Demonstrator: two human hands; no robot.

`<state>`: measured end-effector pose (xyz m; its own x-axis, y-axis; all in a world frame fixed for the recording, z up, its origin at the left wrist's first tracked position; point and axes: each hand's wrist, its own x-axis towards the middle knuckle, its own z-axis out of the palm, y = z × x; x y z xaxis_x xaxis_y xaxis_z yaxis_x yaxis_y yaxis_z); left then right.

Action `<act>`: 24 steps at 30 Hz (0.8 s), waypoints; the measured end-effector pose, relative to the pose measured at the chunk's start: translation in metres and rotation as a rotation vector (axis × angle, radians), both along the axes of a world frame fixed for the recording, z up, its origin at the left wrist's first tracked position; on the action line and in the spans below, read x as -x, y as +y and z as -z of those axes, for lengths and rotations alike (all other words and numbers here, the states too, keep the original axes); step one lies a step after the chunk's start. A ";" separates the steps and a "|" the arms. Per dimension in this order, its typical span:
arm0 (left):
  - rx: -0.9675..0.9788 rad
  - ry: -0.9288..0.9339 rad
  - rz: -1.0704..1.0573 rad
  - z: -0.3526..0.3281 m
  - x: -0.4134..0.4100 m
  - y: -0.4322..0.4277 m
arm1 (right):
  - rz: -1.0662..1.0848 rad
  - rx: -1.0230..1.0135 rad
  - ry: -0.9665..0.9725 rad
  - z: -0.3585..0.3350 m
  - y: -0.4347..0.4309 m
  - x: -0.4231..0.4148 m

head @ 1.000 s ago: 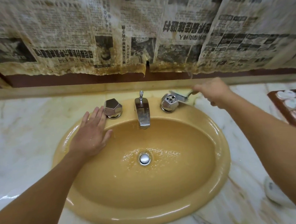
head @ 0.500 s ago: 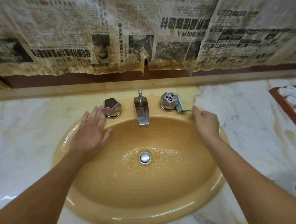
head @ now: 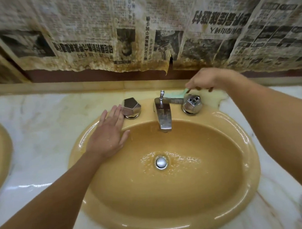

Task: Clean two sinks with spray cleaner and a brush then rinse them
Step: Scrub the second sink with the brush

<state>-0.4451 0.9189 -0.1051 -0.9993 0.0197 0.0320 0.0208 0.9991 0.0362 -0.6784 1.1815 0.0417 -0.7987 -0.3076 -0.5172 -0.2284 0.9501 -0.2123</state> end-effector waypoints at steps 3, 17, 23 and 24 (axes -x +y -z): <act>-0.001 -0.004 0.002 0.001 0.001 0.000 | -0.035 -0.011 0.109 0.006 -0.024 -0.005; -0.006 -0.012 0.000 -0.003 -0.001 0.002 | 0.113 0.030 0.517 0.049 -0.034 -0.100; -0.017 -0.008 -0.005 -0.002 0.000 0.001 | 0.427 0.397 0.178 0.045 -0.009 -0.090; -0.016 -0.009 -0.006 -0.002 0.000 0.001 | 0.522 0.520 0.085 0.042 -0.009 -0.091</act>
<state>-0.4450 0.9199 -0.1028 -0.9996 0.0129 0.0233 0.0141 0.9985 0.0525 -0.5869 1.1730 -0.0005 -0.9387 -0.0656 -0.3384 0.1897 0.7215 -0.6659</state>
